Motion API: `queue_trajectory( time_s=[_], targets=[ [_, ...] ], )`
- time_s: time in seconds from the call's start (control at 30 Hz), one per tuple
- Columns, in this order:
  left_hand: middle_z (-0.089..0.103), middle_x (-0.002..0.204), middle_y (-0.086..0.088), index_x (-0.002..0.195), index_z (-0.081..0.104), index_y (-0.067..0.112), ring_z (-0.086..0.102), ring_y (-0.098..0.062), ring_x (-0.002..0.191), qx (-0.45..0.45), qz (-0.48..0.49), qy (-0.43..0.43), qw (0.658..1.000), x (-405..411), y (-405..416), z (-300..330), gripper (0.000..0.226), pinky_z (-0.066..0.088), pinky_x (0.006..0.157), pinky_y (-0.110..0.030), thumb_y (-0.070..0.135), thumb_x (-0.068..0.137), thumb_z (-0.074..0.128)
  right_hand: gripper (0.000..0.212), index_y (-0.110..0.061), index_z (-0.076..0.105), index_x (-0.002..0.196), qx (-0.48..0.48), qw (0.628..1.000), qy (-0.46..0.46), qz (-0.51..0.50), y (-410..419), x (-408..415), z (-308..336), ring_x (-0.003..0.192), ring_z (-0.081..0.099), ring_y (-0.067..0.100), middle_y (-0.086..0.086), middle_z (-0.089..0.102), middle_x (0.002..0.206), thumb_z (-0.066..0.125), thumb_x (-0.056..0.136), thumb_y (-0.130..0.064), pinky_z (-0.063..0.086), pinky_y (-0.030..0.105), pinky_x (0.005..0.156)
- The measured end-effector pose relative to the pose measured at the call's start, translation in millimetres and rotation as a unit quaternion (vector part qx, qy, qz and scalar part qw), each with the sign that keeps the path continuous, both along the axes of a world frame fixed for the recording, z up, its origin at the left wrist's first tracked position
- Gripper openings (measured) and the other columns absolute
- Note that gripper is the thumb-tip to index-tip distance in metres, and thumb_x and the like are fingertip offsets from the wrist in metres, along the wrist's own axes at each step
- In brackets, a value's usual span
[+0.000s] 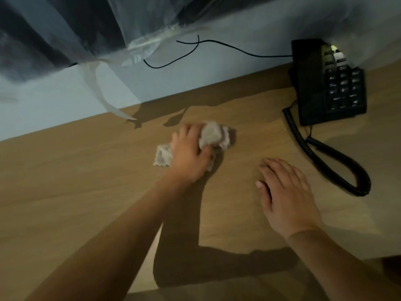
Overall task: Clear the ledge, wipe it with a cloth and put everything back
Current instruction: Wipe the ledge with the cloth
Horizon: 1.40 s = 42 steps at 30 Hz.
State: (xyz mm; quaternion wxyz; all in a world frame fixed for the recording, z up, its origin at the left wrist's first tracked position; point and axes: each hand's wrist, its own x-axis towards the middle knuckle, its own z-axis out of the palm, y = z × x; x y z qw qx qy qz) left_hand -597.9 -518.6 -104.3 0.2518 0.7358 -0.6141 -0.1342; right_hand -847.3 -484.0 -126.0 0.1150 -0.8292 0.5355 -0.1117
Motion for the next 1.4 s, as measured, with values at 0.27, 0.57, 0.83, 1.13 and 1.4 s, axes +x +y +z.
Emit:
queue_trajectory(
  time_s=[0.27, 0.57, 0.83, 1.13, 1.4],
  targets=[
    [0.042, 0.144, -0.013, 0.148, 0.042, 0.023, 0.037, -0.04, 0.128, 0.058, 0.118, -0.069, 0.989, 18, -95, -9, 0.064, 0.031, 0.108, -0.049, 0.042, 0.087, 0.043, 0.044, -0.013, 0.057, 0.133, -0.016, 1.0, -0.004, 0.004, -4, -1, -1, 0.138, 0.04, 0.023, 0.005, 0.051, 0.142, 0.035, 0.101, -0.033, 0.021, 0.041, 0.119],
    [0.054, 0.126, 0.003, 0.136, 0.057, 0.027, 0.051, -0.021, 0.113, 0.071, -0.232, 0.036, 0.969, -55, 173, -2, 0.053, 0.038, 0.09, -0.042, 0.042, 0.085, 0.054, 0.046, -0.01, 0.054, 0.135, -0.01, 1.0, -0.001, -0.004, -4, 1, -1, 0.137, 0.04, 0.026, 0.007, 0.05, 0.144, 0.032, 0.102, -0.034, 0.025, 0.044, 0.118],
    [0.051, 0.125, -0.008, 0.136, 0.054, 0.018, 0.043, -0.024, 0.112, 0.002, 0.159, 0.02, 0.987, -4, 78, 9, 0.058, 0.032, 0.098, -0.034, 0.038, 0.082, 0.046, 0.041, -0.011, 0.054, 0.134, -0.018, 1.0, -0.006, 0.007, -1, 1, 2, 0.137, 0.039, 0.026, 0.008, 0.051, 0.142, 0.034, 0.103, -0.031, 0.025, 0.044, 0.117],
    [0.058, 0.12, 0.001, 0.128, 0.064, 0.022, 0.052, -0.022, 0.11, 0.065, -0.076, 0.035, 0.994, -122, 206, -1, 0.053, 0.039, 0.094, -0.04, 0.039, 0.079, 0.052, 0.045, -0.012, 0.049, 0.141, 0.015, 0.999, -0.034, 0.016, 0, -3, 3, 0.141, 0.035, 0.026, 0.008, 0.045, 0.149, 0.033, 0.105, -0.033, 0.018, 0.042, 0.119],
    [0.046, 0.139, -0.016, 0.144, 0.045, 0.017, 0.04, -0.038, 0.125, 0.084, 0.443, -0.046, 0.891, -14, 216, 19, 0.055, 0.03, 0.108, -0.05, 0.033, 0.092, 0.048, 0.046, -0.014, 0.042, 0.147, 0.036, 0.994, -0.096, 0.044, 18, -53, 33, 0.144, 0.031, 0.02, 0.005, 0.04, 0.154, 0.029, 0.107, -0.033, 0.018, 0.039, 0.121]
  ],
)
